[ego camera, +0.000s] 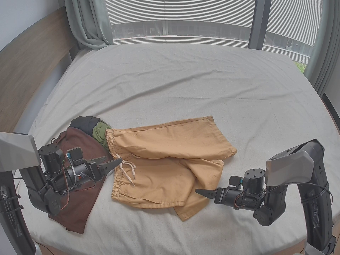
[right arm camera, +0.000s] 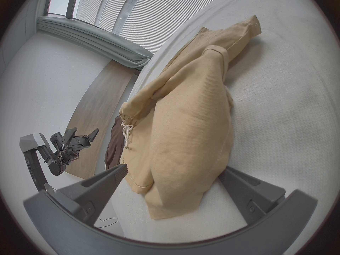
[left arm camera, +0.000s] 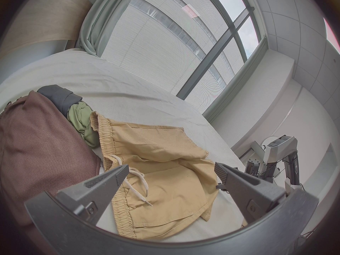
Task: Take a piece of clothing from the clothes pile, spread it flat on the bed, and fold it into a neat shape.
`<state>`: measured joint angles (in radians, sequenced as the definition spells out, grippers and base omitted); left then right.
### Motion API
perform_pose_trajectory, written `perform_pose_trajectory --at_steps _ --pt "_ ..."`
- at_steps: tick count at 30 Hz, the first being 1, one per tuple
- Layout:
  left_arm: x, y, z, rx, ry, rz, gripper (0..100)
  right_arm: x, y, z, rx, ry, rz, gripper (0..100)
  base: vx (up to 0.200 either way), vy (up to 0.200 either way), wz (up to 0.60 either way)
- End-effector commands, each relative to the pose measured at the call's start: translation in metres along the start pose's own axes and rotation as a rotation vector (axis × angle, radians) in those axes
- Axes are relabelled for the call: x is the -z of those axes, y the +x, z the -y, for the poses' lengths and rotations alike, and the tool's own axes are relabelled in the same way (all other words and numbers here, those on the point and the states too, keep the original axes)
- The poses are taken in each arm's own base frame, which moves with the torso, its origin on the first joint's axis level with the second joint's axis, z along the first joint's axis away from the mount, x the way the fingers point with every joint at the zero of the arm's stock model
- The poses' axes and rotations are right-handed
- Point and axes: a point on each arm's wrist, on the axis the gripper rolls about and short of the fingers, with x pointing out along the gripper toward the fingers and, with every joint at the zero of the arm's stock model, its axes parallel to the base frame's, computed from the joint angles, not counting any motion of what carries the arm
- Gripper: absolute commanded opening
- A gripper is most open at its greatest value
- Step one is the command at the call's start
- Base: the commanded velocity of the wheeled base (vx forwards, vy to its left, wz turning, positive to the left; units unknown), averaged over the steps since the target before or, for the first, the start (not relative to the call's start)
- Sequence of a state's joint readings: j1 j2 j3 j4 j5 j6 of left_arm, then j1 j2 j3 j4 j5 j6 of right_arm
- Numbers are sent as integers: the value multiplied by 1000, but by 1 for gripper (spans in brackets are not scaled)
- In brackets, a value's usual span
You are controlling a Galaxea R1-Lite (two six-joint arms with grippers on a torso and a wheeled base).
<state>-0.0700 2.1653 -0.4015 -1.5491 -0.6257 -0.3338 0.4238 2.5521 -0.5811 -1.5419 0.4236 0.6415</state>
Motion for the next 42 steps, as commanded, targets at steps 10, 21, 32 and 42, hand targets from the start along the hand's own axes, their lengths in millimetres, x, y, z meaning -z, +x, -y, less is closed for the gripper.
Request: perform_pose_trajectory --at_steps 10,21,32,42 --pt "-1 0 -1 -2 1 5 100 9 -3 -4 -3 42 -35 100 0 0 0" --pt "-4 1 -1 1 8 13 100 -15 -15 -28 -55 34 35 100 0 0 0" --pt "-3 0 -1 0 7 12 100 -47 -50 -46 -109 41 113 100 0 0 0" --pt "-3 0 -1 0 6 11 100 -69 -71 -27 -51 21 201 100 0 0 0"
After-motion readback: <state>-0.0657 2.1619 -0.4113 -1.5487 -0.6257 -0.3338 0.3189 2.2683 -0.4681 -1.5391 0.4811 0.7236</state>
